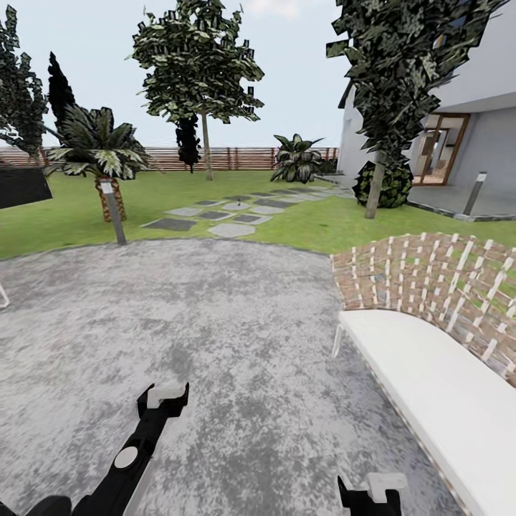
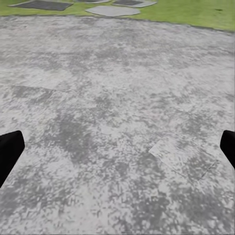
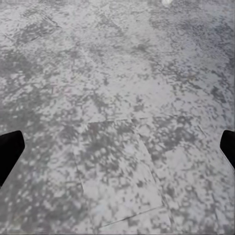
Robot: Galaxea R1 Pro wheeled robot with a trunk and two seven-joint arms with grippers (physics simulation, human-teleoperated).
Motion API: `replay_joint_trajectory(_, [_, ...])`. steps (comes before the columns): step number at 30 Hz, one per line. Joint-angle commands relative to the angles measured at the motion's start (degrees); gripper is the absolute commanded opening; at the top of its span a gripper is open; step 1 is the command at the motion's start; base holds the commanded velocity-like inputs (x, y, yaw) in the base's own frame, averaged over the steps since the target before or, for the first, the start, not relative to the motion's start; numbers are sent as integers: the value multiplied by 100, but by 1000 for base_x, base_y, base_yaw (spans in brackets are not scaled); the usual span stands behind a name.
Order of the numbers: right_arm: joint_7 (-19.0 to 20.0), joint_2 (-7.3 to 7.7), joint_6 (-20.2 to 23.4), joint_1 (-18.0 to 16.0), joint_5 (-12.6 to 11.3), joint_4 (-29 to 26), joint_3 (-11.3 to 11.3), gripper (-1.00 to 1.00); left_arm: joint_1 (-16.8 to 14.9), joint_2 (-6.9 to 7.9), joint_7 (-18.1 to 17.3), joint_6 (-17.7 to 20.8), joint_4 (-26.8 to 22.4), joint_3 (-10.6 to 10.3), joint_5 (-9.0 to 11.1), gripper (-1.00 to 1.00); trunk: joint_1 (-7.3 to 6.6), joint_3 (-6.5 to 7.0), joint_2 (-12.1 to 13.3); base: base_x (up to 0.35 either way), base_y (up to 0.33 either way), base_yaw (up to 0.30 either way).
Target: In the garden, pick up the pesticide atomizer on the floor and spray pesticide onto both trees until each tree trunk is fully covered.
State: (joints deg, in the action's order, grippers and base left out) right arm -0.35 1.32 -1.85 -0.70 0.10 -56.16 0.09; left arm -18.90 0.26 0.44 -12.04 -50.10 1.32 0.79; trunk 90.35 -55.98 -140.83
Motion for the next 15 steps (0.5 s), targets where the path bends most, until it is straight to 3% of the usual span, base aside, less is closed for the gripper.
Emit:
replay_joint_trajectory(1, [0, 0, 0, 0, 0, 0, 0, 100, 0, 0, 0, 0, 0, 0, 0, 100, 0, 0, 0, 327, -80, 0])
replay_joint_trajectory(9, [0, 0, 0, 0, 4, 0, 0, 100, 0, 0, 0, 0, 0, 0, 0, 100, 0, 0, 0, 327, -80, 10])
replay_joint_trajectory(15, [0, 0, 0, 0, 3, 0, 0, 100, 2, 0, 0, 0, 0, 0, 0, 100, 0, -12, 0, 327, -80, 190])
